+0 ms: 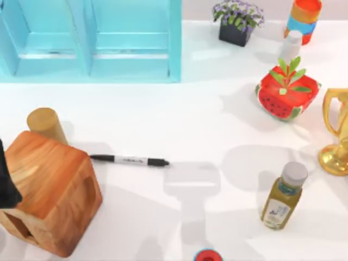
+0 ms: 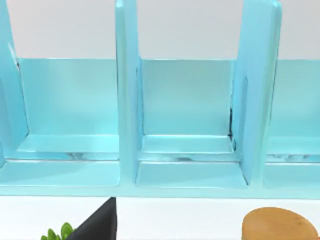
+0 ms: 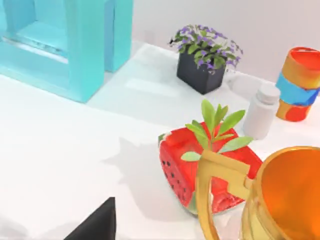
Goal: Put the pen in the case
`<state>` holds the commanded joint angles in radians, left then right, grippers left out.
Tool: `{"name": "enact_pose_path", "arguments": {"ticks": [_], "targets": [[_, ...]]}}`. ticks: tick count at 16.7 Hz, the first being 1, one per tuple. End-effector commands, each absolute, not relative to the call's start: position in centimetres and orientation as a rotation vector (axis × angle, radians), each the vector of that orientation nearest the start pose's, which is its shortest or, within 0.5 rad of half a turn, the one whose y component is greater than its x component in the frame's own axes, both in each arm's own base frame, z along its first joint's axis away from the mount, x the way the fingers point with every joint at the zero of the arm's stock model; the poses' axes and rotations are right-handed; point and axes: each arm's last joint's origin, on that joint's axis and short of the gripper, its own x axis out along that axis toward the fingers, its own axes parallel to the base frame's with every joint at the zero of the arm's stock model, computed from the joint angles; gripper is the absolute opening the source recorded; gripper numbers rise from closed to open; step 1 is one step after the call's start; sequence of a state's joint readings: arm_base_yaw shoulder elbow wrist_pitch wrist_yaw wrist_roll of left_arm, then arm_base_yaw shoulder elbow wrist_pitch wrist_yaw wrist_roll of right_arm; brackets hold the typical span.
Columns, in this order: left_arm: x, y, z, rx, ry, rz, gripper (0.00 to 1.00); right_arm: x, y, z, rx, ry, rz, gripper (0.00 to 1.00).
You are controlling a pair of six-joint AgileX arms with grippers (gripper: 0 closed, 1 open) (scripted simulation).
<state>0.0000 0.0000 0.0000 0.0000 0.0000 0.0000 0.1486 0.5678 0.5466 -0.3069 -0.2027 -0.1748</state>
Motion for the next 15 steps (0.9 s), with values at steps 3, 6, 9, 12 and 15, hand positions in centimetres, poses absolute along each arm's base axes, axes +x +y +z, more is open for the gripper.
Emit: {"name": "enact_pose_path", "arguments": {"ticks": [3, 6, 9, 12, 15], "targets": [[10.6, -0.1, 16.0, 0.000, 0.000, 0.000, 1.00, 18.0, 5.0, 30.4, -0.237, 0.439, 0.571, 1.00], [10.6, -0.1, 16.0, 0.000, 0.000, 0.000, 1.00, 23.5, 8.3, 33.0, -0.297, 0.582, 0.782, 1.00], [10.6, -0.1, 16.0, 0.000, 0.000, 0.000, 1.00, 29.7, 12.6, 33.0, -0.335, 0.726, 0.988, 1.00], [10.6, -0.1, 16.0, 0.000, 0.000, 0.000, 1.00, 35.5, 17.2, 30.3, -0.346, 0.870, 1.172, 1.00], [10.6, -0.1, 16.0, 0.000, 0.000, 0.000, 1.00, 39.9, 21.4, 25.5, -0.331, 1.002, 1.324, 1.00]]}}
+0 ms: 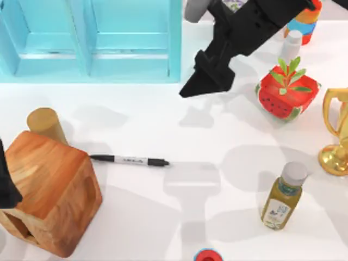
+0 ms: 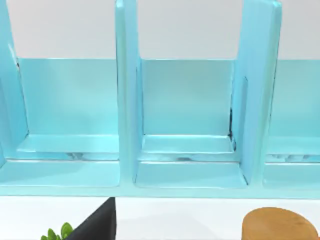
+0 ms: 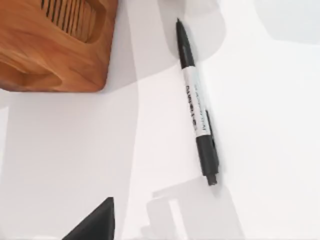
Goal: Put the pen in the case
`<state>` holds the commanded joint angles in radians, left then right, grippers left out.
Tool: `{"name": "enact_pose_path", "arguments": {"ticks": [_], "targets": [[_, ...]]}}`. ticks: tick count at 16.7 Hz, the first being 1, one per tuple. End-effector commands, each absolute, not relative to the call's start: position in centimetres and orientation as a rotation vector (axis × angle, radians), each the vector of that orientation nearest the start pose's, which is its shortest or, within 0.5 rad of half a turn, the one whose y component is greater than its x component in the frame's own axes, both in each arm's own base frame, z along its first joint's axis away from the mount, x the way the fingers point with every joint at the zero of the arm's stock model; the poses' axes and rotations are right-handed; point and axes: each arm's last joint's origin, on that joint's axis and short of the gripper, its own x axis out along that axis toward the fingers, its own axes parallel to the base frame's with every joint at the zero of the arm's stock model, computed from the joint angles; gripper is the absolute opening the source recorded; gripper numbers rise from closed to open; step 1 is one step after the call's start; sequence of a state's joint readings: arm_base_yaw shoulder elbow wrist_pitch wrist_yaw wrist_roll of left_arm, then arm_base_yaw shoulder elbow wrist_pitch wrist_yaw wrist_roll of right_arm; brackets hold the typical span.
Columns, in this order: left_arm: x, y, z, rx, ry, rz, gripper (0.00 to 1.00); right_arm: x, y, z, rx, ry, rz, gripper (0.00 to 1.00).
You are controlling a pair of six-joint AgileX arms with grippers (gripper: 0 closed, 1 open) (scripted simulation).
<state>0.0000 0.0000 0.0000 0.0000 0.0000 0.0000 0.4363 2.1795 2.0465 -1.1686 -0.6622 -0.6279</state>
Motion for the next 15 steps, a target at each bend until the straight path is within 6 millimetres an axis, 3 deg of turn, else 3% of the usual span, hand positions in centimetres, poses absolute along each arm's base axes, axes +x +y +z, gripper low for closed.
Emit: {"name": "enact_pose_path", "arguments": {"ticks": [4, 8, 10, 15], "targets": [[10.6, -0.1, 16.0, 0.000, 0.000, 0.000, 1.00, 43.2, 25.2, 18.1, -0.293, 1.133, 1.473, 1.00], [10.6, -0.1, 16.0, 0.000, 0.000, 0.000, 1.00, 44.2, 26.9, 13.0, -0.258, 1.197, 1.556, 1.00], [10.6, -0.1, 16.0, 0.000, 0.000, 0.000, 1.00, 44.3, 27.1, 11.9, -0.250, 1.207, 1.572, 1.00], [10.6, -0.1, 16.0, 0.000, 0.000, 0.000, 1.00, 44.3, 27.2, 11.8, -0.249, 1.209, 1.575, 1.00]]}}
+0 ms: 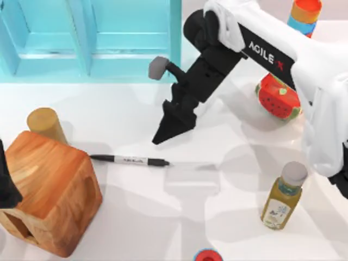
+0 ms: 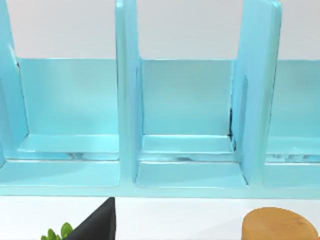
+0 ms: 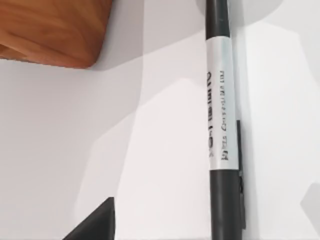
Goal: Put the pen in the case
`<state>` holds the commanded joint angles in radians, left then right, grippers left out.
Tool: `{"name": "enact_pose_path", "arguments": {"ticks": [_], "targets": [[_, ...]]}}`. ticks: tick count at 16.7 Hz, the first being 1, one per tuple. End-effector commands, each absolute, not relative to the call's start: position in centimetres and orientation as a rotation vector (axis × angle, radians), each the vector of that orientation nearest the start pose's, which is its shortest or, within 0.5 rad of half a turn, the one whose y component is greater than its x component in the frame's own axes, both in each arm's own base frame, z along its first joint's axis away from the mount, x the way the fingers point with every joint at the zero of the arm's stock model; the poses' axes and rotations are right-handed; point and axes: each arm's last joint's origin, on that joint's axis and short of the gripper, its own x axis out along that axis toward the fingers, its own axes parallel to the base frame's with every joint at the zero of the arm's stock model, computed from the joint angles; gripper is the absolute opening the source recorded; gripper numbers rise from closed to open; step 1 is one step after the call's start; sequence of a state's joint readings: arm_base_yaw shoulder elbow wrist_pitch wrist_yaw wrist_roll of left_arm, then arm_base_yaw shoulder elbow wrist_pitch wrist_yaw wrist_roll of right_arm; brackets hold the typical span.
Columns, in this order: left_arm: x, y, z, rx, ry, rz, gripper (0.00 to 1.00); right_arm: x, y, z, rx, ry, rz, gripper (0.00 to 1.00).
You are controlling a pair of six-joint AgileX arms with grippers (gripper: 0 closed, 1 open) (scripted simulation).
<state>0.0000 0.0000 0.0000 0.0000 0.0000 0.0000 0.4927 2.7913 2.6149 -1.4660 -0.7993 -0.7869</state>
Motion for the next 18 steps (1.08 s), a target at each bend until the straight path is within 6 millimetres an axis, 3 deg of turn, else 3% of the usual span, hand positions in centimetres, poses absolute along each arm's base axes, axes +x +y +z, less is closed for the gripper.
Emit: {"name": "enact_pose_path", "arguments": {"ticks": [2, 5, 13, 18], "targets": [[10.6, -0.1, 16.0, 0.000, 0.000, 0.000, 1.00, 44.4, 27.0, 11.6, -0.245, 1.213, 1.569, 1.00], [10.6, -0.1, 16.0, 0.000, 0.000, 0.000, 1.00, 43.8, 28.3, 10.6, -0.248, 1.213, 1.575, 1.00], [10.6, -0.1, 16.0, 0.000, 0.000, 0.000, 1.00, 40.7, 33.0, 5.3, -0.250, 1.204, 1.575, 1.00], [10.6, -0.1, 16.0, 0.000, 0.000, 0.000, 1.00, 40.4, 33.2, 4.9, -0.249, 1.209, 1.575, 1.00]]}}
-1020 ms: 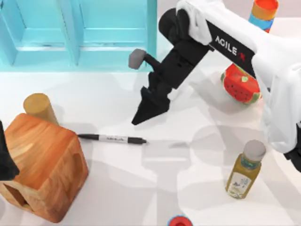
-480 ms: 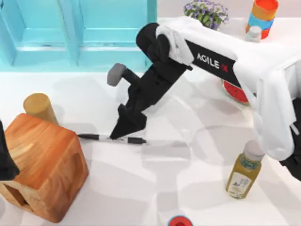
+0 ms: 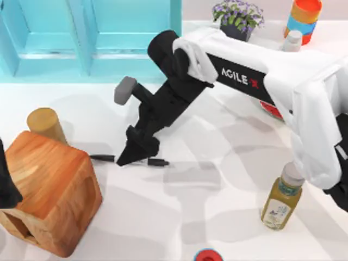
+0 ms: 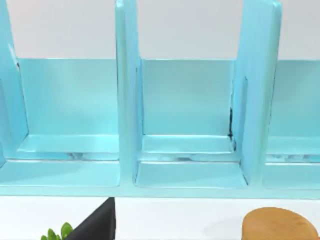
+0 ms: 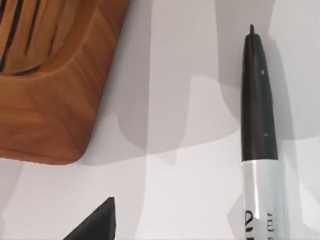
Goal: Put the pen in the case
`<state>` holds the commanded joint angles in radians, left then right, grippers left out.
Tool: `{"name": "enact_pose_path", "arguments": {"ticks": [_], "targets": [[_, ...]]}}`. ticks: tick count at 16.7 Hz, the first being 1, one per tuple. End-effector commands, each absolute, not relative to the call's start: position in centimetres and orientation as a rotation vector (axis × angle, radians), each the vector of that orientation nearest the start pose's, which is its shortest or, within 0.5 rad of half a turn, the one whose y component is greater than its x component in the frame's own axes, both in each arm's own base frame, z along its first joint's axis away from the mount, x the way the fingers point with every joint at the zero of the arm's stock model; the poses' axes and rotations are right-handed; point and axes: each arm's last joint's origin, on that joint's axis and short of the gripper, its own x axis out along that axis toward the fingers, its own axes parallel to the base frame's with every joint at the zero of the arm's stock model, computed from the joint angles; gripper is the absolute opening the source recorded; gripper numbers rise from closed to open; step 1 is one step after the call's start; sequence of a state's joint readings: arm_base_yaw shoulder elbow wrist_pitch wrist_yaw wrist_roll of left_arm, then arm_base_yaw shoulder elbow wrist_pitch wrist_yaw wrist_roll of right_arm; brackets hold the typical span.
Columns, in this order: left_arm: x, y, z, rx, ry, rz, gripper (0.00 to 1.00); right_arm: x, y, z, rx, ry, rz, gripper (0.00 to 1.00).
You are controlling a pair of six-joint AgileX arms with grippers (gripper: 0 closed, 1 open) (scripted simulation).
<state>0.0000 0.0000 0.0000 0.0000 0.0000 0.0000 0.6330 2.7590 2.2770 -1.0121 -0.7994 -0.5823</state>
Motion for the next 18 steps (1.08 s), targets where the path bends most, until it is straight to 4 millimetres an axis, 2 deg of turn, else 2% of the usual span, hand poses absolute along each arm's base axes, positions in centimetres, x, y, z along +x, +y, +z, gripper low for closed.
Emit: {"name": "enact_pose_path", "arguments": {"ticks": [13, 18], "targets": [[10.57, -0.12, 16.00, 0.000, 0.000, 0.000, 1.00, 40.37, 33.24, 4.88, -0.249, 1.209, 1.575, 0.02], [10.57, -0.12, 16.00, 0.000, 0.000, 0.000, 1.00, 40.37, 33.24, 4.88, -0.249, 1.209, 1.575, 0.00]]}}
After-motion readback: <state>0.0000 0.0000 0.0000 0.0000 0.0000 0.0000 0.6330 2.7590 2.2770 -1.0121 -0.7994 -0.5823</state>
